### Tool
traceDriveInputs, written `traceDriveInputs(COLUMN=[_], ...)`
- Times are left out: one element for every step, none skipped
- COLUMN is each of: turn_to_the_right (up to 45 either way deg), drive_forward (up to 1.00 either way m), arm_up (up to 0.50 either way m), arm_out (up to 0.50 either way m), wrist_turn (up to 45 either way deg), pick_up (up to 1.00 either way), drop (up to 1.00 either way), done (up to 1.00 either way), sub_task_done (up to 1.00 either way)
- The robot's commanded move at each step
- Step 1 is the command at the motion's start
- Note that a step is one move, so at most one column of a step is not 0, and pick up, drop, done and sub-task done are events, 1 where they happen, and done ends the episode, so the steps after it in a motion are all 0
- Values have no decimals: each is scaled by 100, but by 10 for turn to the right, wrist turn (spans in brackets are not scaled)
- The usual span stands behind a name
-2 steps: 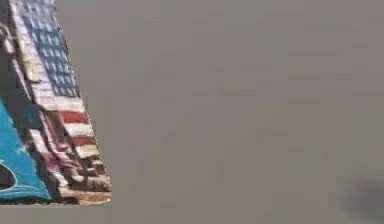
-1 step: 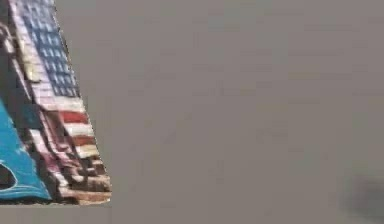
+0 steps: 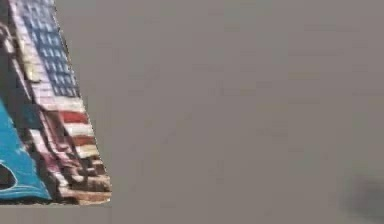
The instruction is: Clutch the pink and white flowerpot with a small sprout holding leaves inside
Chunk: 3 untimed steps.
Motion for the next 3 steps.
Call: traceDriveInputs(turn_to_the_right=[0, 0, 0], drive_forward=[0, 0, 0], arm_up=[0, 10, 0], arm_out=[0, 0, 0], wrist_turn=[0, 0, 0], pick_up=[100, 0, 0], drop=[0, 0, 0], done=[0, 0, 100], sub_task_done=[0, 0, 0])
